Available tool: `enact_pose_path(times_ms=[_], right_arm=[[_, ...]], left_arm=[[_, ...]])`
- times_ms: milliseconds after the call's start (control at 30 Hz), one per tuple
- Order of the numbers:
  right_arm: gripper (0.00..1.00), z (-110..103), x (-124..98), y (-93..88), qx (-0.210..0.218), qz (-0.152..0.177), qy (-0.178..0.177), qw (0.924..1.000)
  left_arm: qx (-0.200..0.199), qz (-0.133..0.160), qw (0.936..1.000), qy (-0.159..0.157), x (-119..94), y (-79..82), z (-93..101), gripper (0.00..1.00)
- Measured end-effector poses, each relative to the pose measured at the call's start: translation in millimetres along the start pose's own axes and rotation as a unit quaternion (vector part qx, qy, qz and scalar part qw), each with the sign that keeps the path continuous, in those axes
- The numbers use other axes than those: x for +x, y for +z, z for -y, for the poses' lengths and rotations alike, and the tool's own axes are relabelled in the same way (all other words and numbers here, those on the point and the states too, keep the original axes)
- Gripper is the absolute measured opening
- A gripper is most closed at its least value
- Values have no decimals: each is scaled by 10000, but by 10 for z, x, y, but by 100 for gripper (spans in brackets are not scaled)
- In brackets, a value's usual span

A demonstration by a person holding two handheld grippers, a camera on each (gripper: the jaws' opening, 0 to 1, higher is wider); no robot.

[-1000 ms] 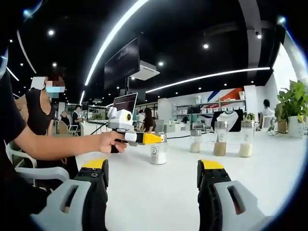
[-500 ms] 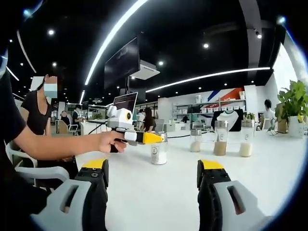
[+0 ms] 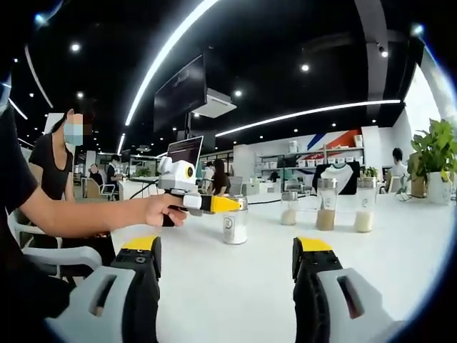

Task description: Rotate the seasoning bottle until the label or dispensing opening points toward the visible target arrow and the bottle remains upright within the marked orientation range

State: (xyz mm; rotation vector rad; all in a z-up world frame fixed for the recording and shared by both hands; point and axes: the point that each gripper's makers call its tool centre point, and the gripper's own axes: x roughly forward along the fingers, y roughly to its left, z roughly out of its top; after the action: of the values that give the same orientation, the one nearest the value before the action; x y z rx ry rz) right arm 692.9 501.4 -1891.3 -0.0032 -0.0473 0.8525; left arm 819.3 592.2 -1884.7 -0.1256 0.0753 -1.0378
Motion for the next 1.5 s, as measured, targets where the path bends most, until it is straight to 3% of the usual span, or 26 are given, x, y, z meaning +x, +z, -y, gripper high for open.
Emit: enact_pose_path(times_ms=[167,300,400,533,767,1000,1100,1233,1333,1500], right_arm=[[76,14,-1,0,-3,-4,-15,10000],[76,24,2,-10,-23,-33,-19,10000],[73,34,4,1,-94,-54,-23,9999],[71,44,8,30,-160,-41,4,9999],[76,158,18,60,-46,-29,-71,10000],[81,333,34,45,-96,-84,-179,9998],[88,402,92,-2,-157,-257,-171,9994],[88,456,162,5,-304,-351,-71,9989],[95,454,214,20,-267,-420,75,9987],[94,566,292,118,-275,-363,50,9990]], left_arm=[[191,-282,9991,234,-23,-109,-42,44],[-180,167,9989,393,-110,64,-10,56],[-147,322,9965,762,-219,148,-57,68],[-122,551,9941,928,-336,210,5,78],[191,413,9908,1273,-425,163,86,100],[376,182,9888,1430,-505,86,220,100],[518,67,9869,1527,-533,40,262,100],[672,-64,9851,1585,-556,-38,335,100],[627,-93,9851,1601,-578,-68,378,100],[688,-170,9852,1558,-582,-90,474,100]])
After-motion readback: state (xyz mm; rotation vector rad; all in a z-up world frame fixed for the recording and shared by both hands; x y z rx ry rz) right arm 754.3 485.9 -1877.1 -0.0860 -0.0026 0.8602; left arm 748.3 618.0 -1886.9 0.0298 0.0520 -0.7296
